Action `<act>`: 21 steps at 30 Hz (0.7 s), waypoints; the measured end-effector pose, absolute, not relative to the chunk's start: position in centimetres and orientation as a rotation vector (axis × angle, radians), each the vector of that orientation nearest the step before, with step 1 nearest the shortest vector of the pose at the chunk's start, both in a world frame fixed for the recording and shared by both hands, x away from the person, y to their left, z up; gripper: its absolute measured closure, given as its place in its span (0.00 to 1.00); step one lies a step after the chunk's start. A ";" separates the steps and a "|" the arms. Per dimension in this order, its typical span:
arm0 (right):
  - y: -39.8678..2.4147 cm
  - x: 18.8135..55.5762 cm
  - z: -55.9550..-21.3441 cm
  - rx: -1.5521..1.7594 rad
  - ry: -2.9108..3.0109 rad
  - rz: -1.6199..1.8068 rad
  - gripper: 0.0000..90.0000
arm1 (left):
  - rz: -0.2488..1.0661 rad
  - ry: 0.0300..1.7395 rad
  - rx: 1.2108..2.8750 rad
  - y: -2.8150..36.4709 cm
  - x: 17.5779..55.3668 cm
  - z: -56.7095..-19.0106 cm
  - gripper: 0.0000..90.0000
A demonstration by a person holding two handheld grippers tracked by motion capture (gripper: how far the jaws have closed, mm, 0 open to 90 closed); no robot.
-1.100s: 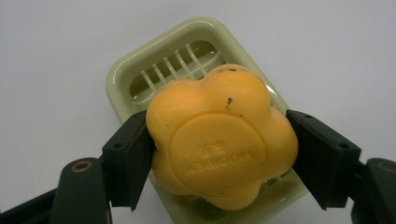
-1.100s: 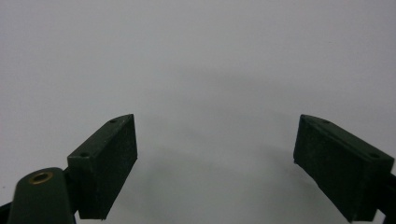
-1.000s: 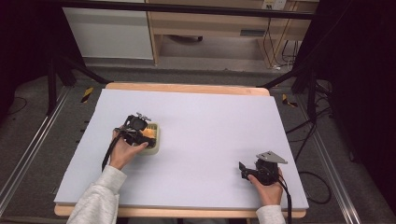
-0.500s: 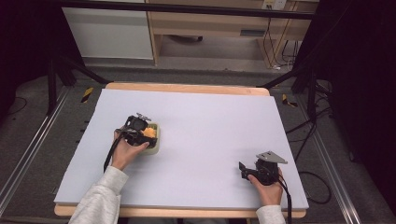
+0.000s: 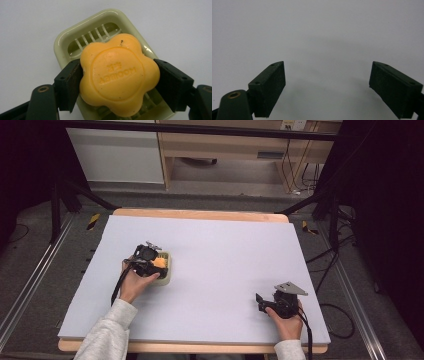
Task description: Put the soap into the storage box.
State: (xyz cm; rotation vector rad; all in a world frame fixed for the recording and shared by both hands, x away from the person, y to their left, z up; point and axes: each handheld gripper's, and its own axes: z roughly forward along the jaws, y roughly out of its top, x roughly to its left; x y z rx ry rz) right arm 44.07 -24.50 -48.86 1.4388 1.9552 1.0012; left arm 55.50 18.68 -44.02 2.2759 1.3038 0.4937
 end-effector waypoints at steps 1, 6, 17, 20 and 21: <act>-24.5 44.1 -48.9 1.439 1.956 1.002 0.15 | 0.496 1.302 2.279 18.7 55.5 -44.0 0.29; -24.5 44.1 -48.9 1.440 1.956 1.002 0.15 | 0.504 1.285 2.261 18.6 55.1 -43.6 0.26; -24.5 44.1 -48.9 1.442 1.954 1.001 0.15 | 0.517 1.231 2.204 18.6 53.5 -42.2 0.25; -24.5 44.1 -48.9 1.441 1.953 1.001 0.15 | 0.520 1.210 2.200 18.5 53.0 -41.9 0.25; -24.5 44.1 -48.9 1.441 1.953 1.001 0.15 | 0.524 1.199 2.201 18.4 52.8 -41.7 0.25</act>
